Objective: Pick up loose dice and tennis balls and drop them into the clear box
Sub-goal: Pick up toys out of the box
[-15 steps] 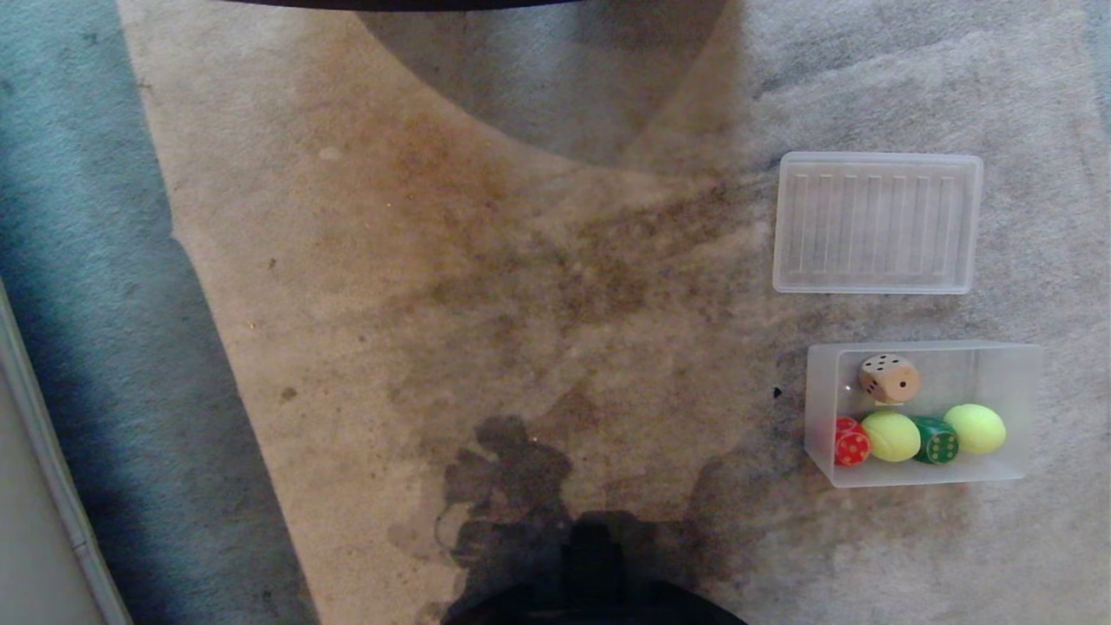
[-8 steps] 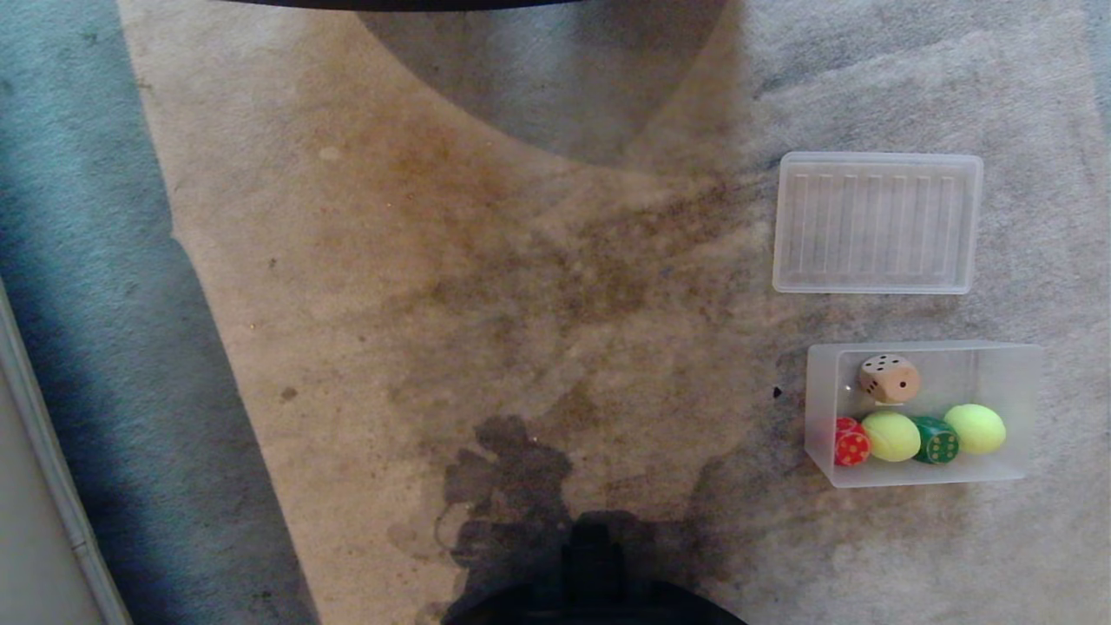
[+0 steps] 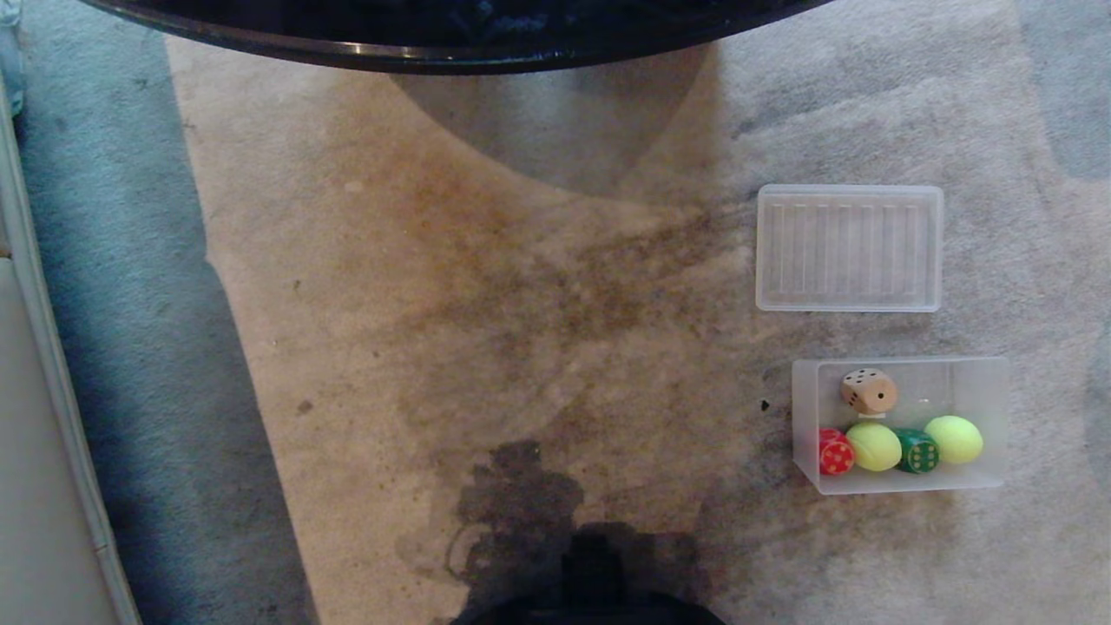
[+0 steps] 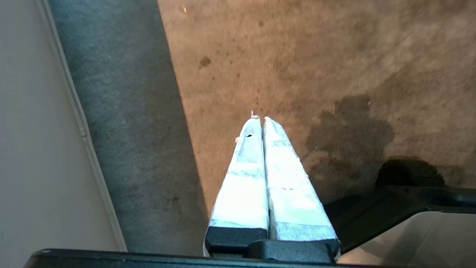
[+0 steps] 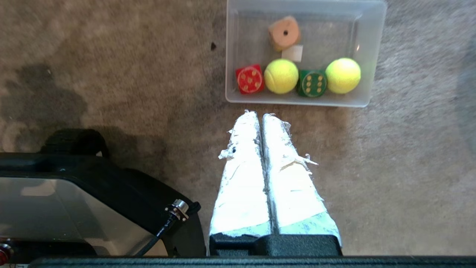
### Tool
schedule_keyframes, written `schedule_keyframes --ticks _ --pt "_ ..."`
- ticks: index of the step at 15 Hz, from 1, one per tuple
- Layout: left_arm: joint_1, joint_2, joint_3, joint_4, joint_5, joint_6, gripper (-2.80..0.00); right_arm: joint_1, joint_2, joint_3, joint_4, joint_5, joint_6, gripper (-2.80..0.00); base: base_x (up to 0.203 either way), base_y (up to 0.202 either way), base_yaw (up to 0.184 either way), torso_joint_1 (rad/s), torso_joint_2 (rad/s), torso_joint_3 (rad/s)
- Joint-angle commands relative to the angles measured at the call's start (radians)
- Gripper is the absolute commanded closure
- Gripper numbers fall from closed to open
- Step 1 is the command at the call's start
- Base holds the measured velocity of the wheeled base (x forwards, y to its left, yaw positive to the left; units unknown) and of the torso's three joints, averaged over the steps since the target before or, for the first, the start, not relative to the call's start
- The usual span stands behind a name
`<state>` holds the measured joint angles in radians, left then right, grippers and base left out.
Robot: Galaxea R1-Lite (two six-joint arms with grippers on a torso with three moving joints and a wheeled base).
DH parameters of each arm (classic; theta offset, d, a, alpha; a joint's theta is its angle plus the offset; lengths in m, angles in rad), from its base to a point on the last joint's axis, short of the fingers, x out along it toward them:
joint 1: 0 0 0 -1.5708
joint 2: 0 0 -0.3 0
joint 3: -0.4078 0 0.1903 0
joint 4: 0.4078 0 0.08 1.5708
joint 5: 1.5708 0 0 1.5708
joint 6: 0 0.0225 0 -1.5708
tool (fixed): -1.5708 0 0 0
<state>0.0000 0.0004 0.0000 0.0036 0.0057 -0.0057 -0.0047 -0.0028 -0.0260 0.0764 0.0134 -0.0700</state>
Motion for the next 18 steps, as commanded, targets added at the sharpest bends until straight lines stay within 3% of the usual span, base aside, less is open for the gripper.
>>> schedule_keyframes --ticks 1,18 --pt "0.0 0.0 0.0 -0.001 0.0 0.0 0.0 0.0 0.003 0.0 0.0 0.0 -0.001 0.0 0.0 0.0 0.0 0.002 0.0 0.207" --pt "0.0 0.0 0.0 -0.001 0.0 0.0 0.0 0.0 0.004 -0.002 0.003 -0.001 -0.001 0.0 0.0 0.0 0.0 0.002 0.0 0.203"
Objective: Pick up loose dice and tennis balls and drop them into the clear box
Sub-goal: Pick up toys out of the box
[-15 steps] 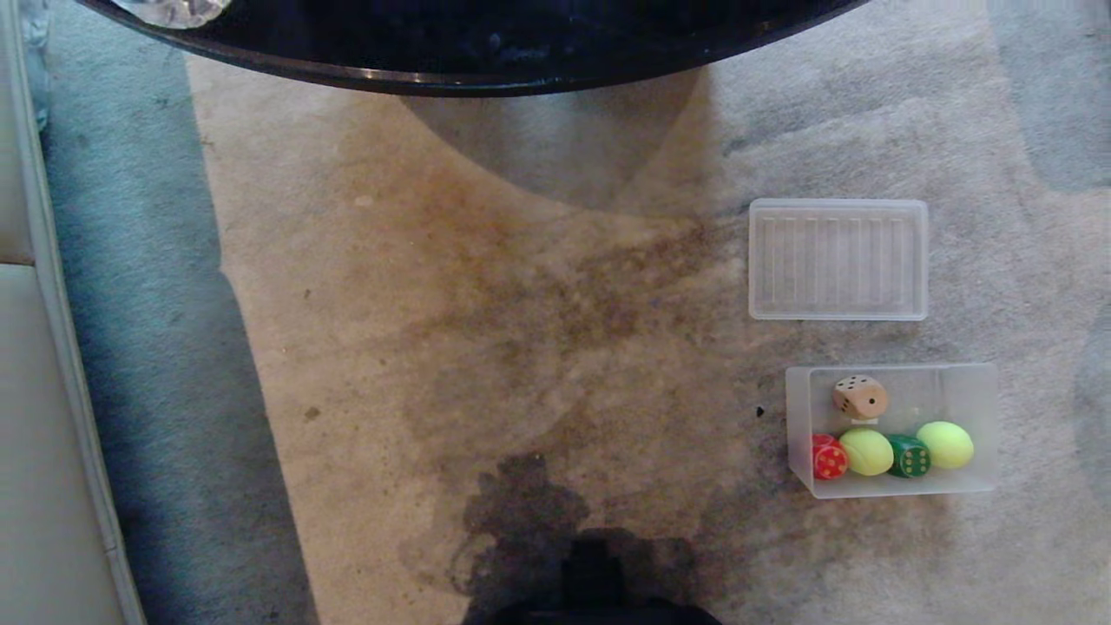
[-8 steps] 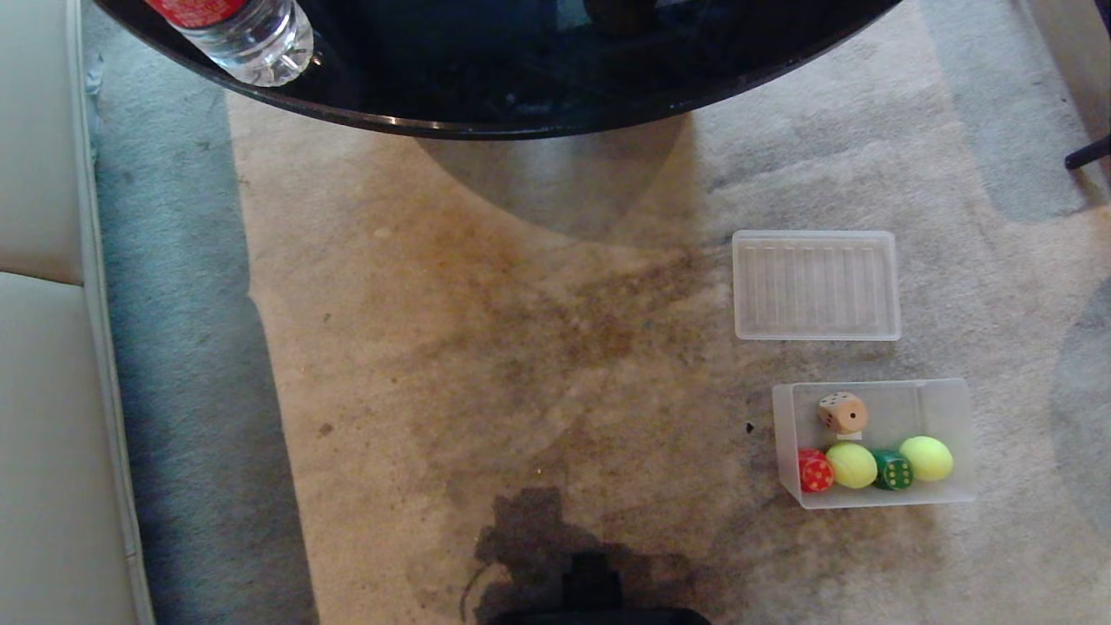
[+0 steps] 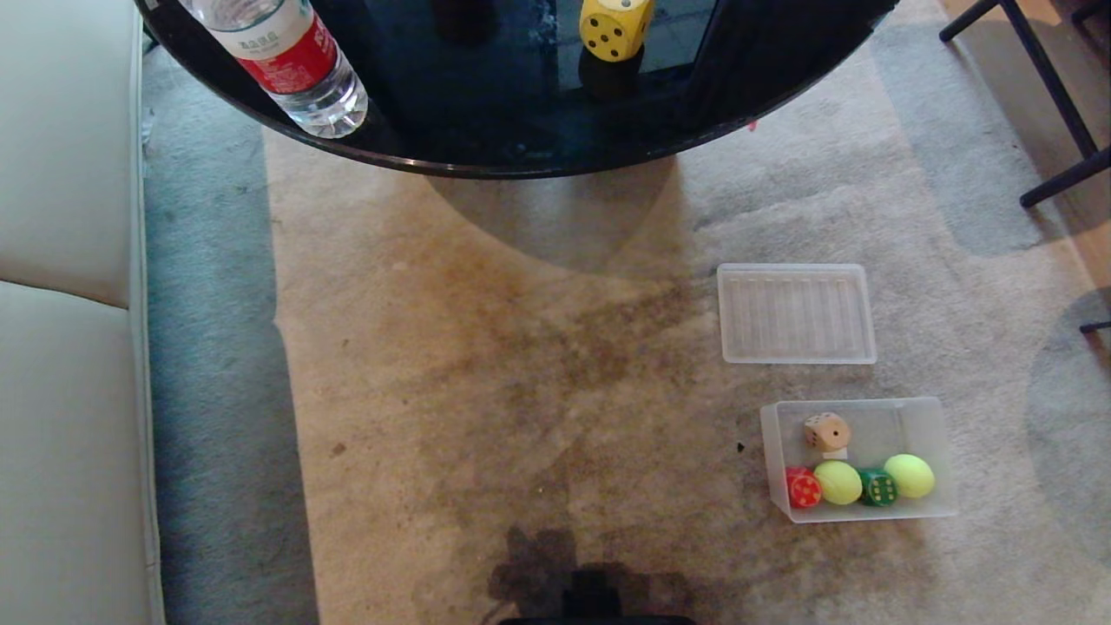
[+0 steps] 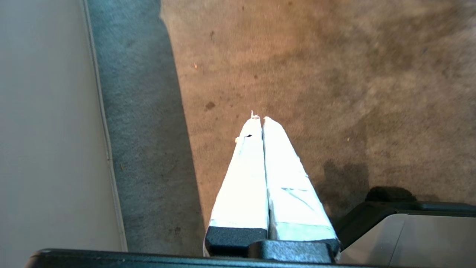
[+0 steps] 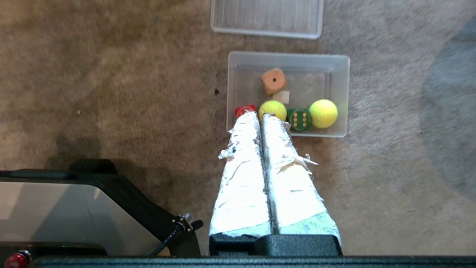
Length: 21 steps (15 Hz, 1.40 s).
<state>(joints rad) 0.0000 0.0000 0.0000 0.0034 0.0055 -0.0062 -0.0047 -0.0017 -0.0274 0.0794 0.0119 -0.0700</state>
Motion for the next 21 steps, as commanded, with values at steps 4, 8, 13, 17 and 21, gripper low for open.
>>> schedule_keyframes --ticks 4,8,13,17,21 --pt "0.0 0.0 0.0 0.0 0.001 0.0 0.0 0.0 0.003 0.0 0.0 0.0 -0.001 0.0 0.0 0.0 0.0 0.003 0.0 0.205" --pt "0.0 0.0 0.0 0.0 0.001 -0.001 0.0 0.0 0.003 0.0 0.003 0.0 -0.001 0.0 0.0 0.0 0.0 0.003 0.0 0.204" --pt "0.0 0.0 0.0 0.0 0.001 0.0 0.0 0.0 0.003 0.0 0.003 0.0 -0.001 0.0 0.0 0.0 0.0 0.007 0.0 0.199" --pt "0.0 0.0 0.0 0.0 0.001 0.0 0.0 0.0 0.003 0.0 0.003 0.0 -0.001 0.0 0.0 0.0 0.0 0.002 0.0 0.201" --pt "0.0 0.0 0.0 0.0 0.001 0.0 0.0 0.0 0.003 0.0 0.003 0.0 -0.001 0.0 0.0 0.0 0.0 0.002 0.0 0.204"
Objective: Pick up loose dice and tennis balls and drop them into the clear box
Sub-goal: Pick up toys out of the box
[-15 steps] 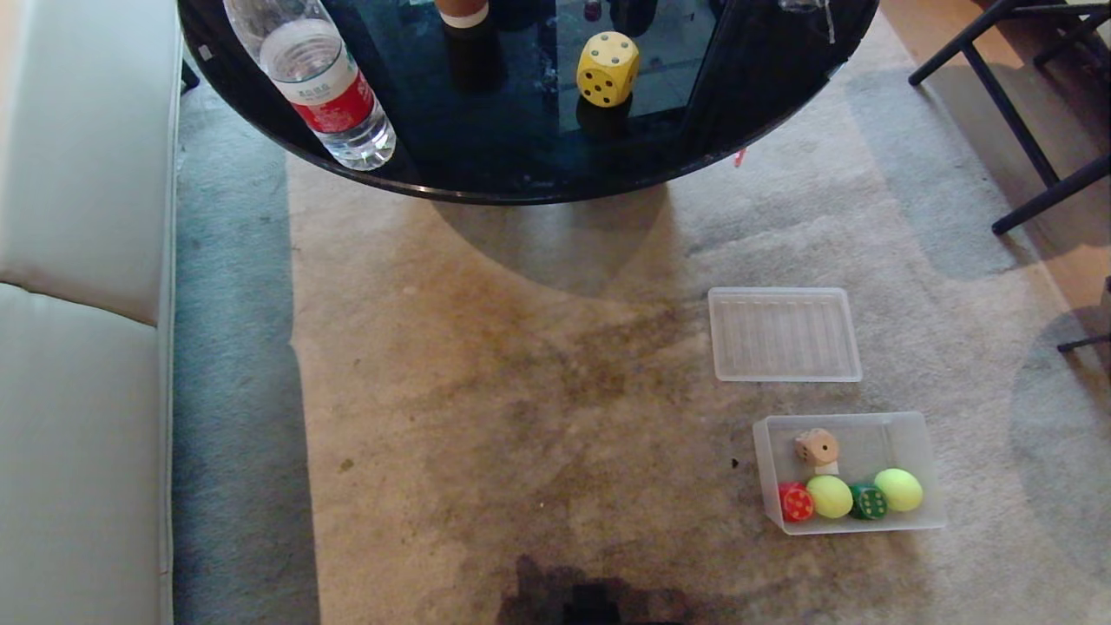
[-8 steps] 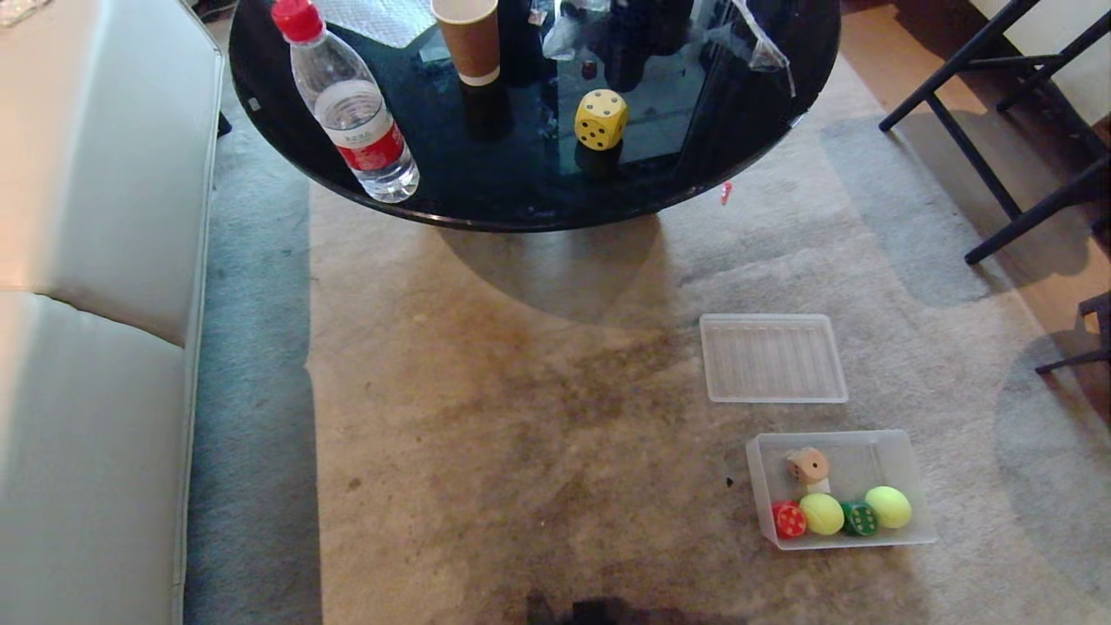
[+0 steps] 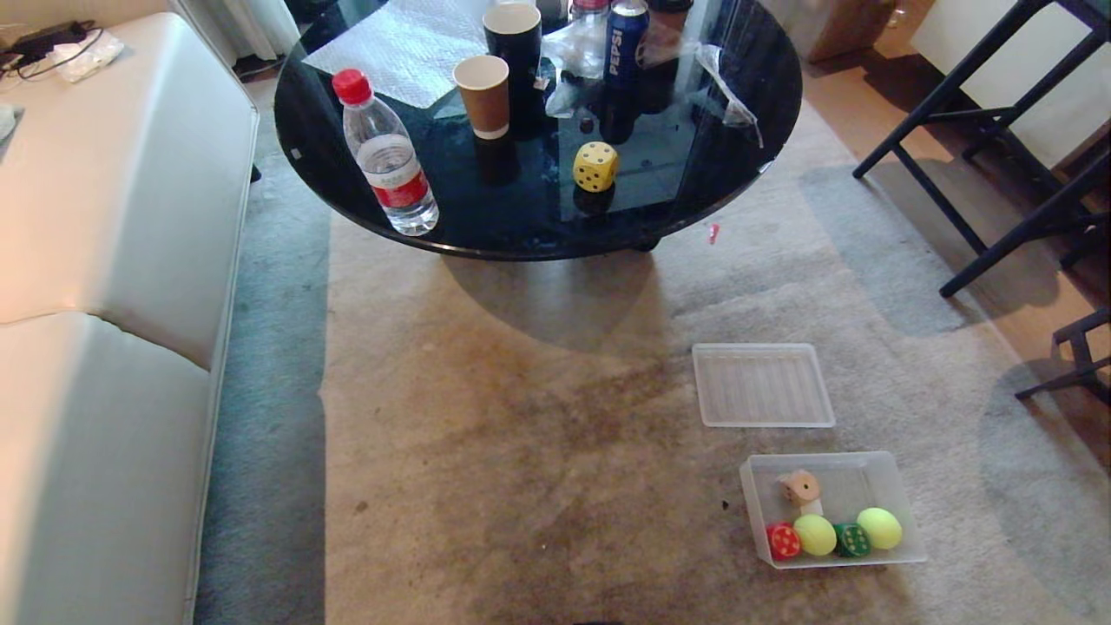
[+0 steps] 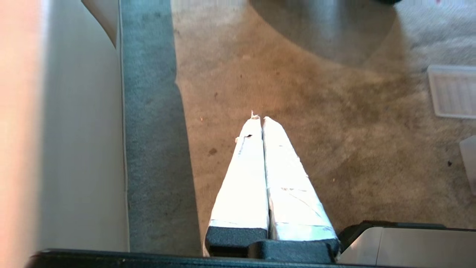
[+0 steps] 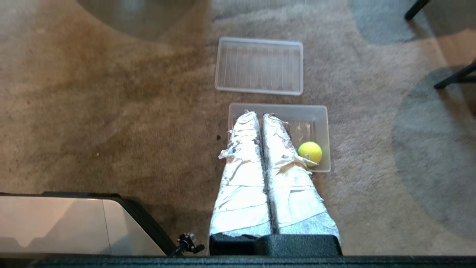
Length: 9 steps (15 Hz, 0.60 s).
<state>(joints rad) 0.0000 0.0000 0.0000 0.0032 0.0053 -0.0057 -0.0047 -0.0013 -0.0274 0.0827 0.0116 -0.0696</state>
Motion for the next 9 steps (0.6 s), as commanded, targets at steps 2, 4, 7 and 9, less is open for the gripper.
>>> schedule_keyframes --ticks 2,4,7,9 --pt "0.0 0.0 0.0 0.0 0.001 0.0 0.0 0.0 0.003 0.0 0.0 0.001 -0.001 0.0 0.0 0.0 0.0 0.001 0.0 0.203" --pt "0.0 0.0 0.0 0.0 0.001 -0.001 0.0 0.0 0.003 0.0 0.0 0.001 -0.001 0.0 0.0 0.0 0.0 0.004 0.0 0.201" --pt "0.0 0.0 0.002 0.0 0.001 -0.002 0.0 0.0 0.003 0.0 -0.001 0.001 -0.001 0.0 0.0 0.0 0.0 0.002 0.0 0.201" --pt "0.0 0.0 0.0 0.0 0.001 -0.002 0.0 0.0 0.003 0.0 -0.001 0.001 0.001 0.0 0.0 0.0 0.0 -0.001 0.0 0.204"
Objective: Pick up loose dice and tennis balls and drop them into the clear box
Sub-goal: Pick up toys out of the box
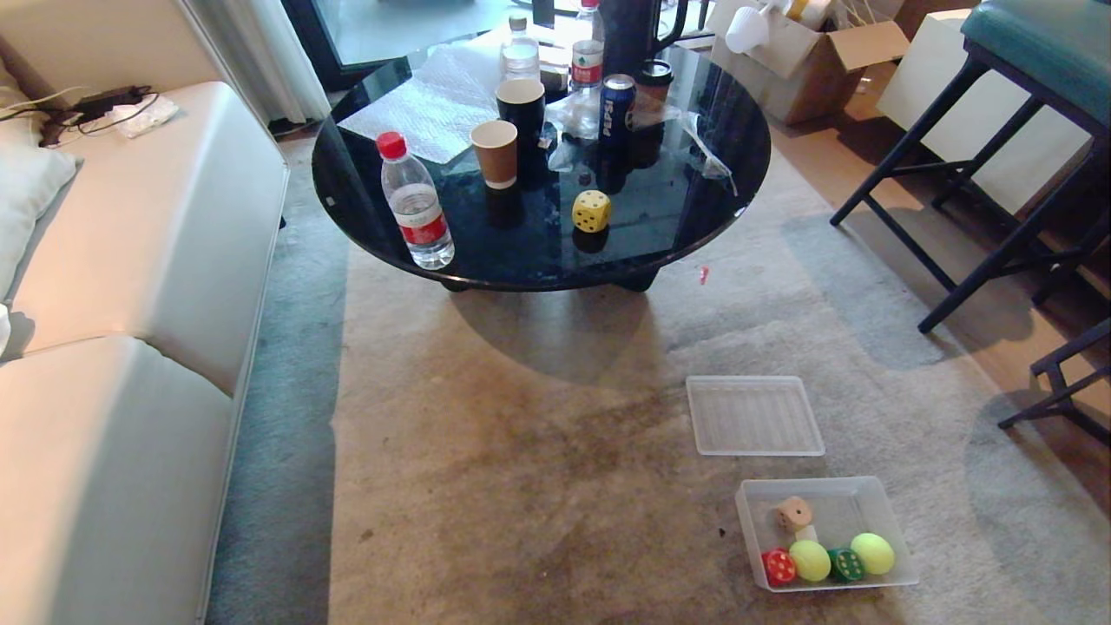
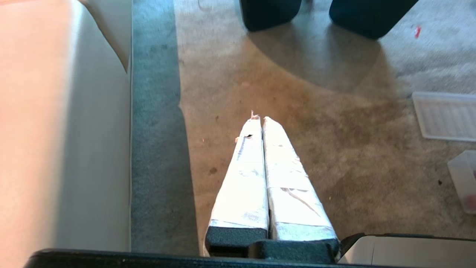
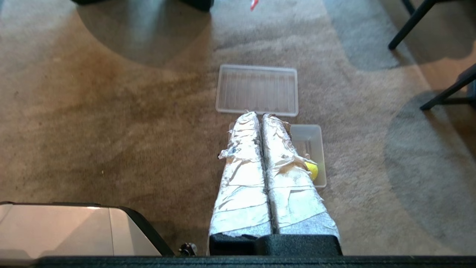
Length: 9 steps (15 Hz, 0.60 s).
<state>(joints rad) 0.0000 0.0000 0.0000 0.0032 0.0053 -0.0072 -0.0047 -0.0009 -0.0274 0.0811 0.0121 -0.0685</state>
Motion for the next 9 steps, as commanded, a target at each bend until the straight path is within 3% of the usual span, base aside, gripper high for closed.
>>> schedule_keyframes --ticks 1,9 --pt "0.0 0.0 0.0 0.0 0.001 0.0 0.0 0.0 0.002 0.0 0.0 0.0 -0.001 0.0 0.0 0.0 0.0 -0.001 0.01 0.197" --pt "0.0 0.0 0.0 0.0 0.001 0.0 0.0 0.0 0.002 0.0 0.0 0.0 -0.001 0.0 0.0 0.0 0.0 0.002 0.0 0.203"
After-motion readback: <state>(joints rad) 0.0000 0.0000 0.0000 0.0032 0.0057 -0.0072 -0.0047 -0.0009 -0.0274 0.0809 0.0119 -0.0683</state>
